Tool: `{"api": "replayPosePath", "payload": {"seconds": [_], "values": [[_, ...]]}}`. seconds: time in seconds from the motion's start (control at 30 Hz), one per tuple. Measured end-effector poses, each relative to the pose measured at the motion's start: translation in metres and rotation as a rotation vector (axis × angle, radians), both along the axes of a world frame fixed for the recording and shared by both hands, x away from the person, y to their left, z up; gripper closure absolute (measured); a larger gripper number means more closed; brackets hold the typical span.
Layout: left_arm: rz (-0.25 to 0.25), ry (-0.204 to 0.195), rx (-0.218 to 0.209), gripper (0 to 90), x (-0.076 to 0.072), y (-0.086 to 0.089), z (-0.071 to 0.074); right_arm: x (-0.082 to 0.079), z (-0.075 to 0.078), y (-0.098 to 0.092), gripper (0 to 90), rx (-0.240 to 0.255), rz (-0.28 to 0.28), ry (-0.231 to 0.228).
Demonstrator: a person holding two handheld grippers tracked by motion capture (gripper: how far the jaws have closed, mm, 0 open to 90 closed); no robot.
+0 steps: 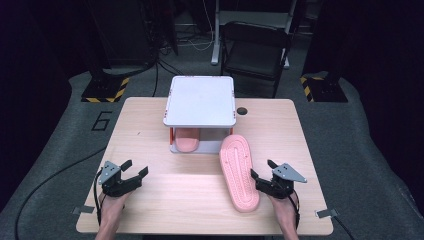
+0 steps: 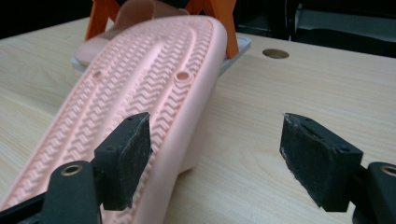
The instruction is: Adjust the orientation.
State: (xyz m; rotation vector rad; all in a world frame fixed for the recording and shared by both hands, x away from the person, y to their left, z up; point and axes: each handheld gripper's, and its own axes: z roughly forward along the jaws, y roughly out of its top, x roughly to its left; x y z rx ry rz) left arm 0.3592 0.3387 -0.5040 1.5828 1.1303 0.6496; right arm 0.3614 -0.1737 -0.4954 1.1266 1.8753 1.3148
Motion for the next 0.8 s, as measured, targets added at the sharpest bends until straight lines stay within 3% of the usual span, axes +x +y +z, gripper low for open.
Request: {"api": "replayPosePath", "payload": {"seconds": [0.17, 0.23, 0.27, 0.3, 0.37, 0.4, 0.43, 0.47, 0.5, 0.7, 0.8], "values": [[-0.01, 0.005, 0.008, 23.8, -0.001, -0.002, 0.001, 0.003, -0.005, -0.005, 23.5, 0.024, -0.02, 0.021], [-0.011, 0.003, 0.009, 23.8, -0.001, -0.003, 0.002, 0.002, -0.004, -0.005, 23.4, 0.053, -0.011, 0.019], [-0.012, -0.001, 0.01, 23.8, -0.001, -0.004, 0.003, 0.002, 0.001, -0.001, 23.2, 0.112, 0.014, 0.011], [-0.013, -0.001, 0.011, 23.8, -0.001, -0.004, 0.003, 0.002, 0.001, -0.001, 23.2, 0.112, 0.014, 0.011], [-0.017, 0.001, 0.015, 23.8, -0.001, -0.005, 0.003, 0.003, 0.002, 0.006, 23.2, 0.062, 0.033, -0.001], [-0.014, -0.001, 0.015, 23.8, -0.001, -0.006, 0.002, 0.005, -0.002, 0.013, 23.2, 0.011, 0.038, 0.019], [-0.018, 0.002, 0.019, 23.8, -0.001, -0.006, 0.003, 0.005, -0.002, 0.013, 23.2, 0.011, 0.038, 0.019], [-0.017, 0.003, 0.02, 23.8, -0.001, -0.006, 0.003, 0.007, -0.005, 0.015, 23.1, -0.019, 0.029, 0.02], [-0.014, -0.002, 0.021, 23.9, -0.001, -0.006, 0.003, 0.007, -0.006, 0.014, 23.1, -0.009, 0.021, 0.018], [-0.004, 0.011, 0.017, 23.9, 0.0, -0.003, 0.0, 0.005, -0.007, -0.005, 23.2, -0.071, -0.036, 0.018], [0.002, 0.012, 0.019, 23.9, 0.0, -0.002, 0.0, 0.006, -0.01, -0.018, 23.2, -0.062, -0.081, 0.033]]}}
